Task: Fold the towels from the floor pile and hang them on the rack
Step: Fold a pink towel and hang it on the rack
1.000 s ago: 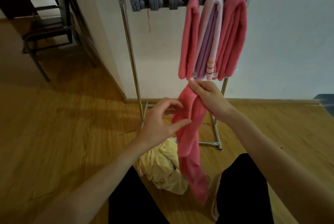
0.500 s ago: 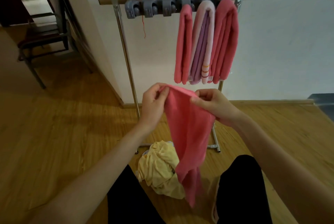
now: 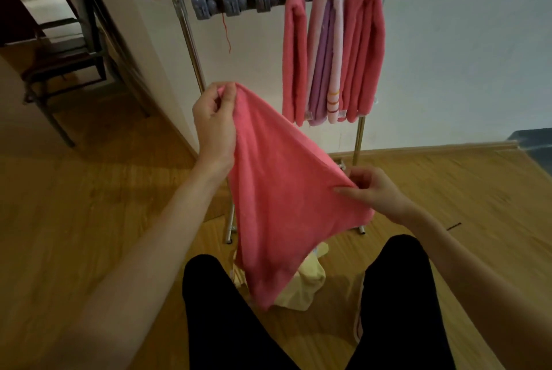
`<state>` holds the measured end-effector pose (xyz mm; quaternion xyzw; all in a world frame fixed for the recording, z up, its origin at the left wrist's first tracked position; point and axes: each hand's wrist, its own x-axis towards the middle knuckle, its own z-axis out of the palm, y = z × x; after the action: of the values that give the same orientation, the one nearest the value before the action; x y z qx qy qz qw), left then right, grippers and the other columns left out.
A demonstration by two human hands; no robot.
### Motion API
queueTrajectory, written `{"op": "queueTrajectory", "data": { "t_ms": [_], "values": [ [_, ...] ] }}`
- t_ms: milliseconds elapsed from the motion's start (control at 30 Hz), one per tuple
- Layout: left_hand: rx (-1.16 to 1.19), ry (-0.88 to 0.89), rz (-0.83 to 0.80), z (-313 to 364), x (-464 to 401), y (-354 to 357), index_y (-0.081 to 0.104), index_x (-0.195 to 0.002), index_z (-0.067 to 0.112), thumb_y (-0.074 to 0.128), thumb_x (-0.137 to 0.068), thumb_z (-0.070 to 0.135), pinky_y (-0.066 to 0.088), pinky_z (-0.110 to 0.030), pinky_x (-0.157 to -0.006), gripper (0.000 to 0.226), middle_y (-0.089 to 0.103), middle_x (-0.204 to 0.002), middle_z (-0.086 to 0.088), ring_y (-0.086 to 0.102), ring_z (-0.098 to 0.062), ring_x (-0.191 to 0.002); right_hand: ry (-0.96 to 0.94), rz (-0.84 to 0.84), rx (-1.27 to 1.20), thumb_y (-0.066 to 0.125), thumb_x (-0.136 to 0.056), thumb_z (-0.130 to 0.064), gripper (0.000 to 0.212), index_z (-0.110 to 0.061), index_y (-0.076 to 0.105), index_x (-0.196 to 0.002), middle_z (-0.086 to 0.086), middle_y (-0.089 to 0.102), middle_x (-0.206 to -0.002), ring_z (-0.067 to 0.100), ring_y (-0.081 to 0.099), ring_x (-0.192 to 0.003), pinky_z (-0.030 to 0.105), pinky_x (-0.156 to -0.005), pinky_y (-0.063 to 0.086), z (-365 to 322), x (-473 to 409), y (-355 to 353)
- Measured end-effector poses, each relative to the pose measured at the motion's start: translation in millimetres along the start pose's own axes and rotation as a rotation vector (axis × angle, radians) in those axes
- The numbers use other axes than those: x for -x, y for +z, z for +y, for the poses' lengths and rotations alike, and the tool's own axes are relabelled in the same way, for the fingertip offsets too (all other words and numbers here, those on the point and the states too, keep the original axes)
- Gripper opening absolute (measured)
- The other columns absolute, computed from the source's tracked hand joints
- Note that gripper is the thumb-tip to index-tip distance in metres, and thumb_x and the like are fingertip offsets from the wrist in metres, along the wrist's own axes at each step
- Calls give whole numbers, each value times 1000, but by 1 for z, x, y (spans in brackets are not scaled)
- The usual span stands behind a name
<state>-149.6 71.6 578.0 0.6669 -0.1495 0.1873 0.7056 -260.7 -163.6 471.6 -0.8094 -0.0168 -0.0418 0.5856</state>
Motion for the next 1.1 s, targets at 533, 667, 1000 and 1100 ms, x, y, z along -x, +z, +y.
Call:
{"op": "queueTrajectory", "data": {
  "t_ms": [533,667,1000,1100],
  "values": [
    [-86,-193,-70,-12,0,-52,63,-85,18,52,-91,0,43,-16,-56,21,59,-80,11,54,7,-63,339,257,-407,62,-89,-25,21,-7,69,-96,2,52,-67,12,50,-62,25,-57,45,11,-6,-11],
    [-349,-183,-518,-22,12,-60,69,-86,16,55,-91,-1,52,-33,-74,22,67,-81,15,61,-6,-80,475,271,-218,66,-88,-25,20,-5,65,-90,3,48,-68,12,47,-58,21,-45,42,5,-11,-14],
    [-749,115,-1191,-27,48,-33,66,-117,9,53,-91,-3,43,-3,-80,31,70,-108,1,59,10,-90,411,86,-261,58,-92,-10,19,6,67,-99,6,46,-68,13,44,-60,27,-63,44,-13,-11,-18],
    [-774,315,-1178,-18,45,-18,69,-111,9,58,-91,7,38,2,-71,23,73,-100,2,54,14,-76,372,47,-301,57,-91,-6,16,3,69,-95,9,51,-72,15,48,-64,31,-71,46,-25,-11,-17]
  ]
}}
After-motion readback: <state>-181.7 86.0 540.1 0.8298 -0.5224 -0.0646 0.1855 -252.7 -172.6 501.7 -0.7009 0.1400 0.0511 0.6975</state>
